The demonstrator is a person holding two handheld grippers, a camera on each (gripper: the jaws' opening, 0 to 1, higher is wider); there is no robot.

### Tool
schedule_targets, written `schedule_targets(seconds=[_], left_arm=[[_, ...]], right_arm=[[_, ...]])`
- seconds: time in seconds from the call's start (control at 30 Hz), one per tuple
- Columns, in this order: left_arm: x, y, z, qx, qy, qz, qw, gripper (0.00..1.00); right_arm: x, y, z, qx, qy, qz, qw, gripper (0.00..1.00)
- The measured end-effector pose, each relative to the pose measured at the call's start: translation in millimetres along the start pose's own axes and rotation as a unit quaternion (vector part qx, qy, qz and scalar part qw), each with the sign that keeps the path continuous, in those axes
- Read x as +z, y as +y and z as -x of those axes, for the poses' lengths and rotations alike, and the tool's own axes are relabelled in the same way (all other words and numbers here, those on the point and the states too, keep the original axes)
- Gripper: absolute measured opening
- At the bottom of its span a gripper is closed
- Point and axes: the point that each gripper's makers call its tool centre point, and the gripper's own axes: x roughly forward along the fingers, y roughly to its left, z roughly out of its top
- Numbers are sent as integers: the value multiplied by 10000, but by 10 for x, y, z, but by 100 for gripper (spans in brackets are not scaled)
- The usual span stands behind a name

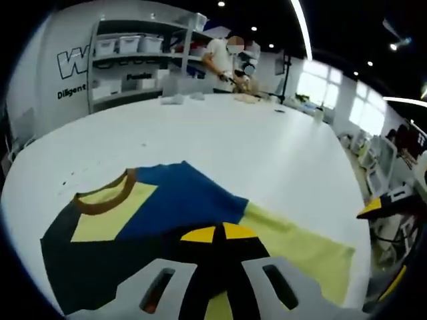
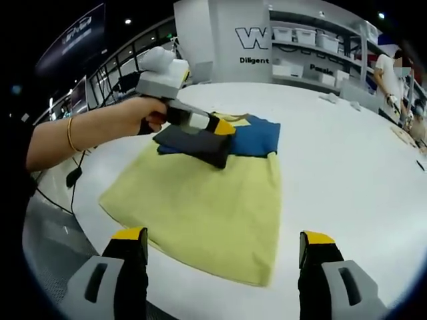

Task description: Fold the garment on the visible template until the final outline fits inside the template.

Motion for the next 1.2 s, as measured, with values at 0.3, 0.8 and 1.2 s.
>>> schedule_targets(seconds=[0.3, 0.8, 1.2], left_arm=[[142, -93, 23, -248, -311, 298, 9988, 3], [243, -204, 128, -312, -569, -206, 9977, 39], [227, -8, 411, 198, -752, -125, 9969, 99]], right_arm=[[19, 14, -15, 36, -3, 9, 10000, 93], [15, 16, -12, 38, -6, -24, 10000, 94], [-7, 39, -16, 183, 12, -140, 9997, 98]])
